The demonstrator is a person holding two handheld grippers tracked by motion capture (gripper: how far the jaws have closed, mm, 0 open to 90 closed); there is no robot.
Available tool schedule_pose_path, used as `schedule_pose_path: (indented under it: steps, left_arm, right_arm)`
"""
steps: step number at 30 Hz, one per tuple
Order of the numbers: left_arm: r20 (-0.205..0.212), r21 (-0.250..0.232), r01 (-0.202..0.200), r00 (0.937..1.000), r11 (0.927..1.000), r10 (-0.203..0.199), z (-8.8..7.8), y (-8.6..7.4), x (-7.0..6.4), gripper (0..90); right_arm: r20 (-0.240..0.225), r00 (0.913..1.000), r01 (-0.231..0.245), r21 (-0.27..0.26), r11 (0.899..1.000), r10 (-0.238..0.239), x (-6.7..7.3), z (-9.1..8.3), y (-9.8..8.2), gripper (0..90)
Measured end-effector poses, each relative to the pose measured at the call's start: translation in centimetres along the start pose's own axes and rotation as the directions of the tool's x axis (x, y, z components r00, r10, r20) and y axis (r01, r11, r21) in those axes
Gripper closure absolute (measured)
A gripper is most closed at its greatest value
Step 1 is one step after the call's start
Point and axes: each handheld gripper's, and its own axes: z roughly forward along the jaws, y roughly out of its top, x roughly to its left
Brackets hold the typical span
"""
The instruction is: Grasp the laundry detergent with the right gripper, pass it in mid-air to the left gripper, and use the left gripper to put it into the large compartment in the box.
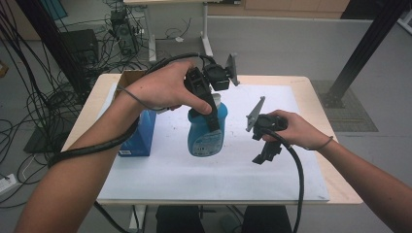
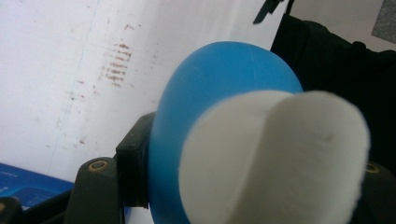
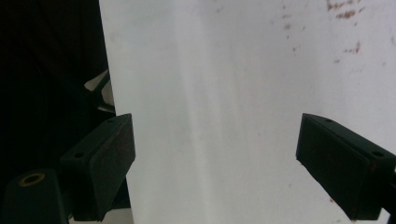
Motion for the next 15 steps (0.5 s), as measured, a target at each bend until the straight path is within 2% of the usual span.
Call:
schedule_pose_path:
  steps: [2,3,4,10,15]
  left_arm:
    - [-0.002,-0.001,0.0,1.0,1.0,0.0,0.1,0.0,-0.1,35.9]
    - [-0.003,-0.002,0.0,1.0,1.0,0.0,0.1,0.0,-0.1,36.0]
    - [-0.002,0.0,0.0,1.0,1.0,0.0,0.1,0.0,-0.2,36.0]
    - [-0.008,-0.003,0.01,0.9999,0.9999,-0.01,-0.1,0.0,-0.3,36.0]
    - [-0.027,-0.009,0.047,0.9985,0.9989,-0.047,-0.4,0.2,-0.3,36.0]
  right_arm:
    - [-0.012,0.9998,-0.018,0.022,1.0,0.019,0.0,0.1,-0.5,12.5]
    - [-0.012,0.9999,-0.008,0.017,1.0,0.008,-0.2,0.1,-0.6,12.4]
    - [-0.009,0.9995,-0.03,0.031,0.999,0.03,-0.1,0.1,-0.9,12.4]
    - [0.006,0.9992,-0.039,0.036,0.999,0.038,-0.3,0.5,-1.6,11.1]
    - [0.01,0.9988,-0.048,0.022,0.999,0.047,-0.4,0.7,-1.8,10.9]
